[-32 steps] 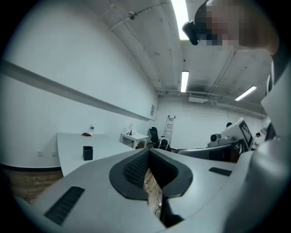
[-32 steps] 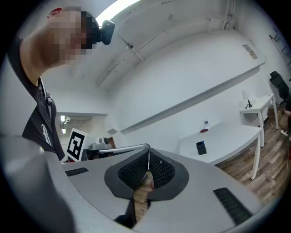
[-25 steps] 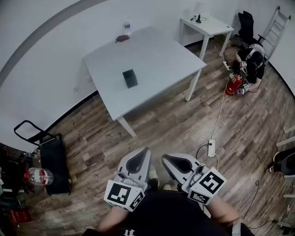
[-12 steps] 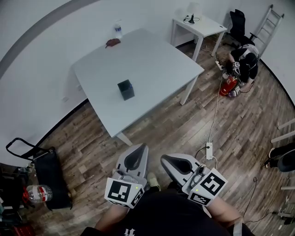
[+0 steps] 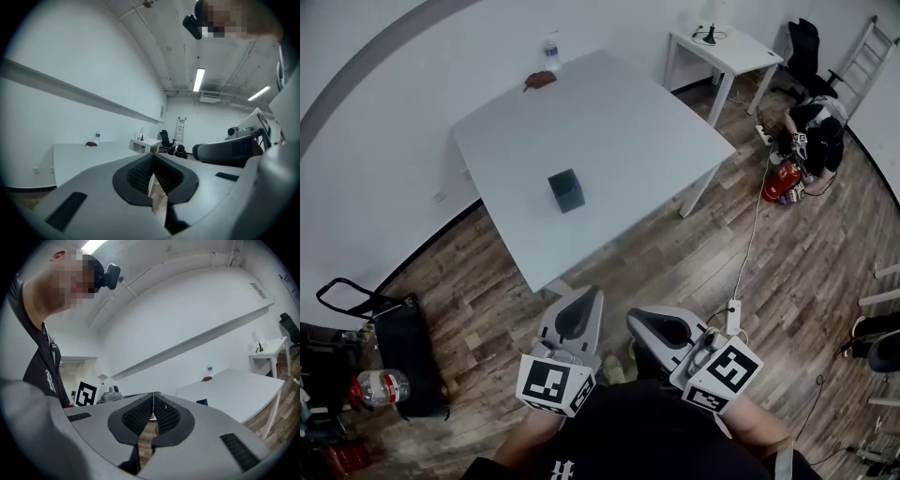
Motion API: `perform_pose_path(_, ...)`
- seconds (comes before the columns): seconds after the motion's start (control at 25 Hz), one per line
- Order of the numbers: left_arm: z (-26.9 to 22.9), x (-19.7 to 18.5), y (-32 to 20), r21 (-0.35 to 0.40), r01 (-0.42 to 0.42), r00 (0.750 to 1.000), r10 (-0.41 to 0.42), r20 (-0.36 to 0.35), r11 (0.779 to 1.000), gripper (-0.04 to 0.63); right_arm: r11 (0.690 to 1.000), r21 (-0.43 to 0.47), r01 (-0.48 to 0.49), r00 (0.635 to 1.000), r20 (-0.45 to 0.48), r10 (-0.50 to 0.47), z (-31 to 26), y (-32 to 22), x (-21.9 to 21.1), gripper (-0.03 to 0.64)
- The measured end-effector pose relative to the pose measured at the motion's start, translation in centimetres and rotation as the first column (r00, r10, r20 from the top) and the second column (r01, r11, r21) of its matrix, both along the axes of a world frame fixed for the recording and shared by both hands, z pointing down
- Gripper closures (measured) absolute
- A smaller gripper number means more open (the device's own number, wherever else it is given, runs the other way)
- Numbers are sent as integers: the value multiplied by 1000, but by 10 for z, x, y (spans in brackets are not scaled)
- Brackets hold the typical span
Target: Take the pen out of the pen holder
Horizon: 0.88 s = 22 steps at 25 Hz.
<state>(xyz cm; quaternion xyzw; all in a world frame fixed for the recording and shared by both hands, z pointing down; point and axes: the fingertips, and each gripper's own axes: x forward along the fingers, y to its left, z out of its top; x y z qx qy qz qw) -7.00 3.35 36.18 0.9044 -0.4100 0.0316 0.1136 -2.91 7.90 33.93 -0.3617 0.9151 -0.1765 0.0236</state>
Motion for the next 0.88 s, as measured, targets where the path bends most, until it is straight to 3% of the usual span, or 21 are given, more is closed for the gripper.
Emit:
perform_pose_path(0.2,-2,3,-46,35,88,995,-90,47,995,591,995,47,83,996,18,-84,-13,-49,6,601)
perform_pose_path(0.44,21,7,-97,48,206,971,-210,112,977,591,985,45,164,985,47,-166,-18,-93,23,601)
perform_pose_path(0.72,59,4,-150,15,302,943,-301,144,953,591,980,-6,199,977,74,-198,-4,-132,30,600)
perform_pose_path(0.88,80,0,-186,33,327,929,-327,175,945,589,985,-15,173,984,45,-173,9,-157,26,601)
